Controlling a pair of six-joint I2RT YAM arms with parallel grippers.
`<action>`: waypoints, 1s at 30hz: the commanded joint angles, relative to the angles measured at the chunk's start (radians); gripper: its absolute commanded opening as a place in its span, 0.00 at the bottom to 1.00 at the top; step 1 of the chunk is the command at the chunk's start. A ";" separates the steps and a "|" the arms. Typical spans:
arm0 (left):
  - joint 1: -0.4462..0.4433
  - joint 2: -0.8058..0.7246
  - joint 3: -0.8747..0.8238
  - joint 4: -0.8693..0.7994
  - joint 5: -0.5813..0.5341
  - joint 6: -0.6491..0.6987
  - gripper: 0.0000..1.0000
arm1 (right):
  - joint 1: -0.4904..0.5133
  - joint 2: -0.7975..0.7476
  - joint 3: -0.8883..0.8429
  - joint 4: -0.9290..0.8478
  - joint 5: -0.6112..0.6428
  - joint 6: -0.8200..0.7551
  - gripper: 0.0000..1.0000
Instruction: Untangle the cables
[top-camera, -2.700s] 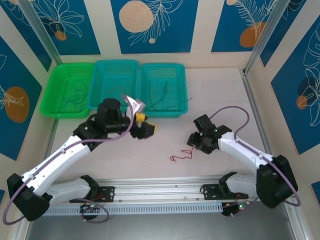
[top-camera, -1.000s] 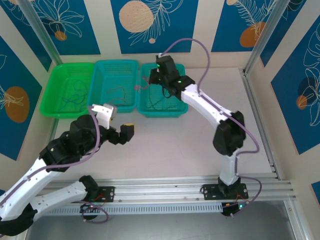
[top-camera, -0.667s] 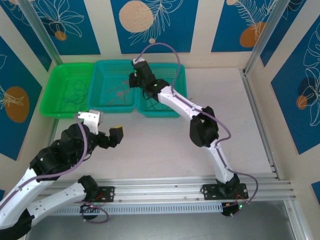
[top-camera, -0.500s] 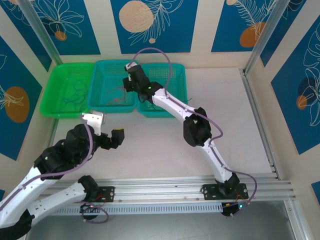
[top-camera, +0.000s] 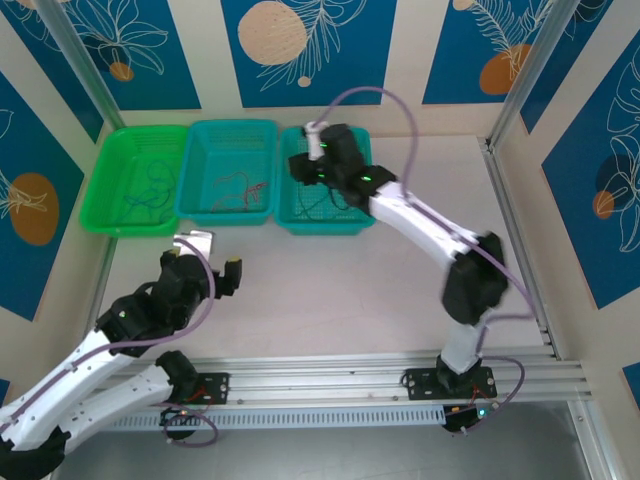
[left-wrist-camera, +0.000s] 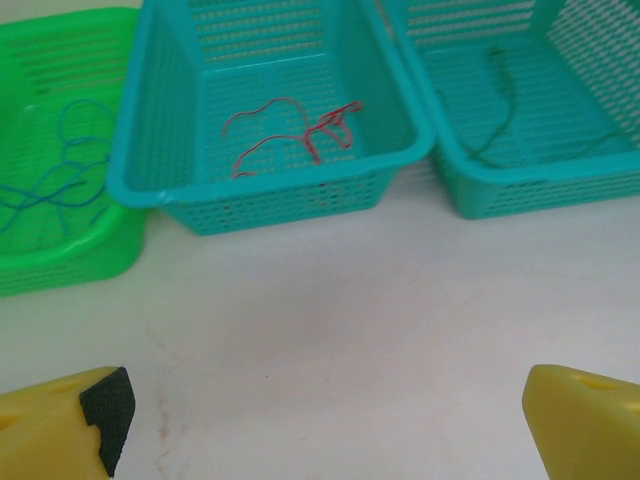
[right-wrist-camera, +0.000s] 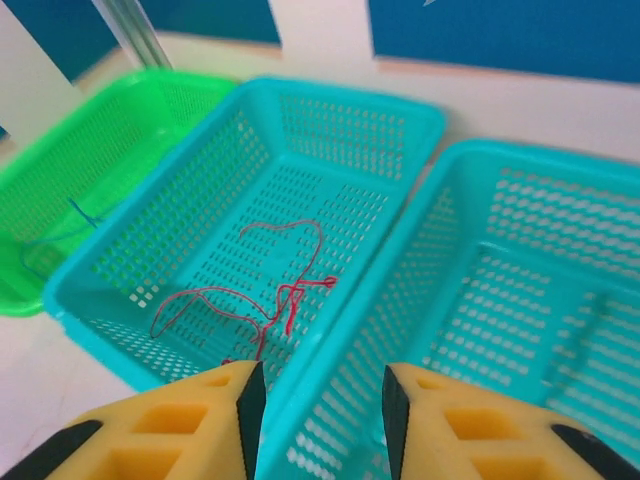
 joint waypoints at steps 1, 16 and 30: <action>0.050 -0.019 -0.071 0.073 -0.087 0.048 1.00 | -0.052 -0.248 -0.224 0.086 -0.017 -0.007 0.42; 0.412 0.097 -0.449 0.744 -0.018 0.373 1.00 | -0.384 -1.013 -1.183 0.406 0.291 -0.152 0.82; 0.623 0.625 -0.501 1.480 0.313 0.423 1.00 | -0.595 -0.184 -1.152 1.019 0.012 -0.126 0.99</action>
